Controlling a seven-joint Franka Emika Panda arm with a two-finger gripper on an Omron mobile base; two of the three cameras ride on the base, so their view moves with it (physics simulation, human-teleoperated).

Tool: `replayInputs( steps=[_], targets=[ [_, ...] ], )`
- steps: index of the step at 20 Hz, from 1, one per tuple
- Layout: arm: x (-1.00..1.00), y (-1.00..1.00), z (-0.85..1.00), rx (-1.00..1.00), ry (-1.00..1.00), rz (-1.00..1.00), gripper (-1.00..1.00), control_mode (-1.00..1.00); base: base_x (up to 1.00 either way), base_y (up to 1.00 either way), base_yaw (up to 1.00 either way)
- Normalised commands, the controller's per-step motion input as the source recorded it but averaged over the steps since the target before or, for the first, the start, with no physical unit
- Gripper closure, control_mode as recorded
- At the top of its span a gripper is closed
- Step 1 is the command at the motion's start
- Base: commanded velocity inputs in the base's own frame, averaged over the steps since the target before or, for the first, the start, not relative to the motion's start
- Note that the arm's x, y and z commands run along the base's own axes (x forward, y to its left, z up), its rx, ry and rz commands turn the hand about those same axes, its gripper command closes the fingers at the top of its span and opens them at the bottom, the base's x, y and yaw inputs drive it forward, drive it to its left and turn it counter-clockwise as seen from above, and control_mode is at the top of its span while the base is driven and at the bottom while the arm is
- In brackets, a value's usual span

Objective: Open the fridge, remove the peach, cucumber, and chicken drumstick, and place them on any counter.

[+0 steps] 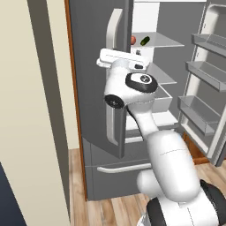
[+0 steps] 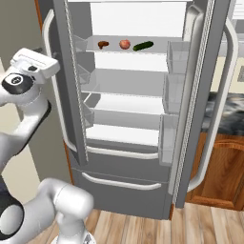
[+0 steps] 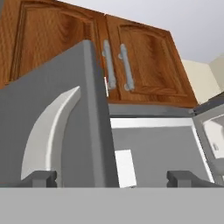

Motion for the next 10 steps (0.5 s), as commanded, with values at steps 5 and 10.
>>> replayInputs(
  steps=[5, 10],
  targets=[
    [-1.00, -0.13, 0.59, 0.02, 0.26, 0.00, -1.00, -1.00, 0.00, 0.00, 0.00],
    [-0.96, -0.24, 0.65, 0.03, 0.37, 0.01, -1.00, -1.00, 0.00, 0.00, 0.00]
  ],
)
